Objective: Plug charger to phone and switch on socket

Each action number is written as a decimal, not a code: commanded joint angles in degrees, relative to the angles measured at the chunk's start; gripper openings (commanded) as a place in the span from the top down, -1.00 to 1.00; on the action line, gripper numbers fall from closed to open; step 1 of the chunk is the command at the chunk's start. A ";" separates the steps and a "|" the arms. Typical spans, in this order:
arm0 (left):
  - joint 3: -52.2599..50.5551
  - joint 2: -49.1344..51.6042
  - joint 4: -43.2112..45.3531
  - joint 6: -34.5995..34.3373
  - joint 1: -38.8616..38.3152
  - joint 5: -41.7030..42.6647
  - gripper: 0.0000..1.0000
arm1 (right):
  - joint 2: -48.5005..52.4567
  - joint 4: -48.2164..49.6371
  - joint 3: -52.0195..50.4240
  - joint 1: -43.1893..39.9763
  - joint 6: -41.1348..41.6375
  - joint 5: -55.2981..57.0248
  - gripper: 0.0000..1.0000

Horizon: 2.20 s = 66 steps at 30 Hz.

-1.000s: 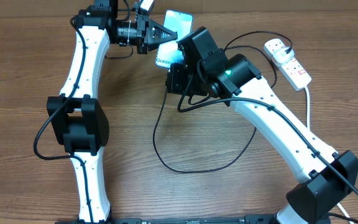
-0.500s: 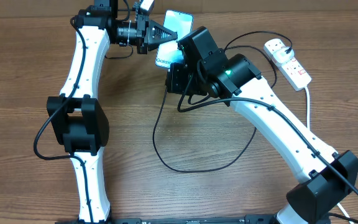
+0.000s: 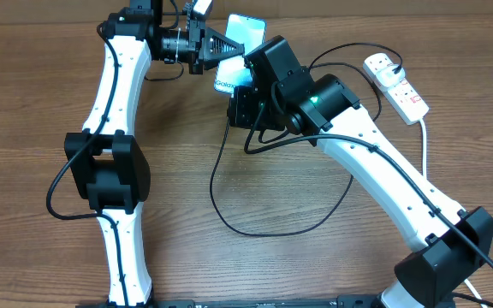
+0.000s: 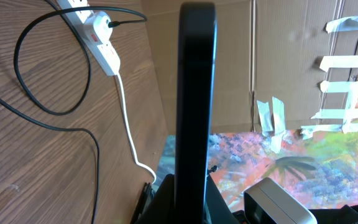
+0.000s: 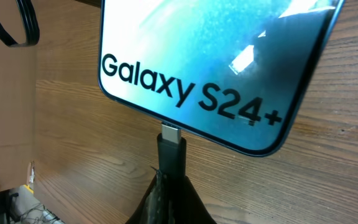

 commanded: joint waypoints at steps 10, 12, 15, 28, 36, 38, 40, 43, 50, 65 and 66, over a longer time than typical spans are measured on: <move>1.51 -3.23 0.20 0.07 -0.70 2.47 0.92 | 0.31 -0.24 0.50 0.13 0.22 1.11 0.93; 1.51 -3.23 0.20 0.07 -0.70 2.47 0.92 | 0.31 -0.61 0.50 -0.13 0.20 1.46 0.93; 1.51 -3.23 0.22 0.07 -0.70 2.45 0.92 | 0.31 -0.70 0.50 -0.22 0.22 1.42 0.93; 1.51 -3.23 0.79 0.74 -0.68 2.25 0.92 | 0.31 -0.79 0.50 -0.22 0.17 -1.18 0.92; 1.51 -3.23 -0.46 0.48 1.38 -18.29 0.92 | 0.46 -4.83 0.48 -0.22 -0.04 0.85 0.93; 1.51 -3.23 -3.10 0.55 1.99 -26.84 0.92 | 0.70 -5.92 0.35 -0.22 -0.04 3.10 0.93; 1.51 -3.23 -6.45 0.70 2.27 -36.96 0.92 | 1.03 -6.36 -0.42 -0.22 -0.04 4.50 0.77; 1.51 -3.23 -11.74 0.70 2.32 -54.42 0.91 | 2.49 -7.39 -1.46 -0.22 -0.04 4.52 0.47; 1.51 -3.23 -17.62 0.94 2.25 -69.99 0.91 | 8.13 -13.92 2.47 -0.42 -4.57 2.62 -0.17; 1.51 -3.23 -19.87 -0.42 2.05 -70.01 0.92 | 30.03 -20.63 32.06 -4.39 -0.39 9.25 -0.18; 1.51 -3.23 -20.11 -0.42 2.05 -70.01 0.92 | 31.08 -19.26 32.06 -4.17 1.18 10.54 -0.13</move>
